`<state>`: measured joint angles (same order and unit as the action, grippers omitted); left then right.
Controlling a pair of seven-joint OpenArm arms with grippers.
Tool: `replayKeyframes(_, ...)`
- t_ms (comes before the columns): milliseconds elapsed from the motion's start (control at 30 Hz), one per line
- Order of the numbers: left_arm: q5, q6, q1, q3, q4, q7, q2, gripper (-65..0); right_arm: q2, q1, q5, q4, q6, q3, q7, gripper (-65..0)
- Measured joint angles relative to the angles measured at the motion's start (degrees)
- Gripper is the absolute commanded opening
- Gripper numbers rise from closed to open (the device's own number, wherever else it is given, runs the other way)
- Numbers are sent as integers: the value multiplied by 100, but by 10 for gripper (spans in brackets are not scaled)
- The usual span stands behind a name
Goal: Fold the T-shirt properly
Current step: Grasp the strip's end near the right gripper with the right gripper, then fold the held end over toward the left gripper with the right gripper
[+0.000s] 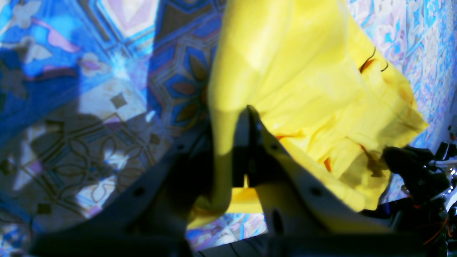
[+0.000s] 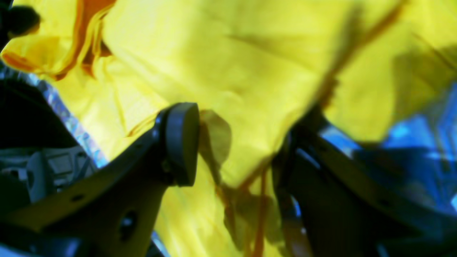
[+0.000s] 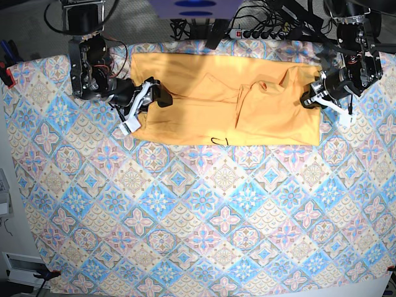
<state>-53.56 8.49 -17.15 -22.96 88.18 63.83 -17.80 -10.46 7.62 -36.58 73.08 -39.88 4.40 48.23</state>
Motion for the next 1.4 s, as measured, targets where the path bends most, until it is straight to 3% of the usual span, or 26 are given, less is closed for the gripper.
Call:
replayKeyframes(133, 0, -2, 0, 0, 0, -2, 2, -650, -2, -2, 9, -2, 0, 7, 2, -405)
replayKeyframes(267, -2, 0, 0, 0, 0, -2, 2, -650, -2, 4, 33, -24, 9, 7, 116, -604)
replayKeyframes(333, -2, 0, 0, 0, 0, -2, 2, -650, -4, 15, 33, -22, 4, 7, 177, -645)
replayKeyframes(533, 0, 11, 0, 0, 0, 0, 20, -650, -2, -92, 166, 323, 26, -42, 570, -647)
replayKeyframes(967, -2, 20, 313, 660, 0, -66, 699, -650, -50, -796, 190, 431, 50, -319, 693, -647)
replayKeyframes(1067, 240, 22, 321, 675, 0, -186, 833, -650, -52, -909, 192, 487, 48, -310, 835, -647)
replayKeyframes(1167, 566, 15, 350, 671, -2, -238, 938, -650, -35, -927, 203, 887, 52, -240, 1003, -647)
replayKeyframes(1300, 691, 15, 348, 673, -2, -238, 1021, -650, -28, -997, 184, 1401, 44, 326, 1019, -647)
replayKeyframes(1400, 691, 17, 348, 671, -2, -234, 1001, -650, 160, -1047, 181, 1471, 55, 634, 966, -647)
